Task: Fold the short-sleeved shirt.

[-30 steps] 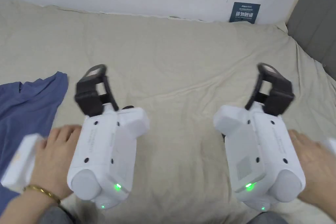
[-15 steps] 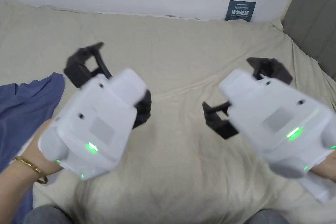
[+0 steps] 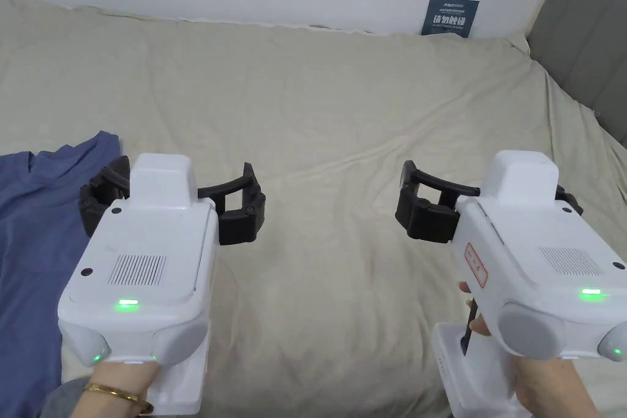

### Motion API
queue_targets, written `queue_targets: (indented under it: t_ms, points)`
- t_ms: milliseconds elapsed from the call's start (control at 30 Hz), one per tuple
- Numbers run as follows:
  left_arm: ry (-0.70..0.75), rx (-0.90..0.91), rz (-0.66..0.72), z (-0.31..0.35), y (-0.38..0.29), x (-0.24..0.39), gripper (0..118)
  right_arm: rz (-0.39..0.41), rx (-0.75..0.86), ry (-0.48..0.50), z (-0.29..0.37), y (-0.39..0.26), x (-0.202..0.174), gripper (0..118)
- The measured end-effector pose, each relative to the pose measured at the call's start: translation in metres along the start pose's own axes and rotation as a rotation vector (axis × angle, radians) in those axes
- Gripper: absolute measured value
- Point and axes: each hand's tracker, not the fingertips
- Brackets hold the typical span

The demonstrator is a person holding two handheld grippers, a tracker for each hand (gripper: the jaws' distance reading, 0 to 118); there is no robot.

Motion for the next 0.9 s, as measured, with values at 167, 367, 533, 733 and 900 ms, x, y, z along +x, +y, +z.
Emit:
queue_targets:
  t_ms: [167,367,533,733,900]
  points:
    - [-0.015,-0.010,0.035,0.002,0.000,0.000,118,-0.024,-0.020,0.006,0.003,-0.004,0.001,118]
    - [-0.018,-0.008,0.025,0.001,0.001,0.000,118,-0.032,-0.048,0.029,0.003,-0.008,0.000,118]
    - [-0.016,-0.009,0.008,0.001,-0.001,0.003,118,-0.014,-0.046,0.029,0.005,-0.012,-0.004,118]
    - [-0.018,-0.012,0.006,0.000,-0.001,0.004,118,-0.030,-0.053,0.016,0.004,-0.012,-0.002,118]
    - [-0.027,-0.010,0.008,0.004,0.005,0.005,64,-0.063,-0.043,0.010,0.005,-0.009,0.001,45]
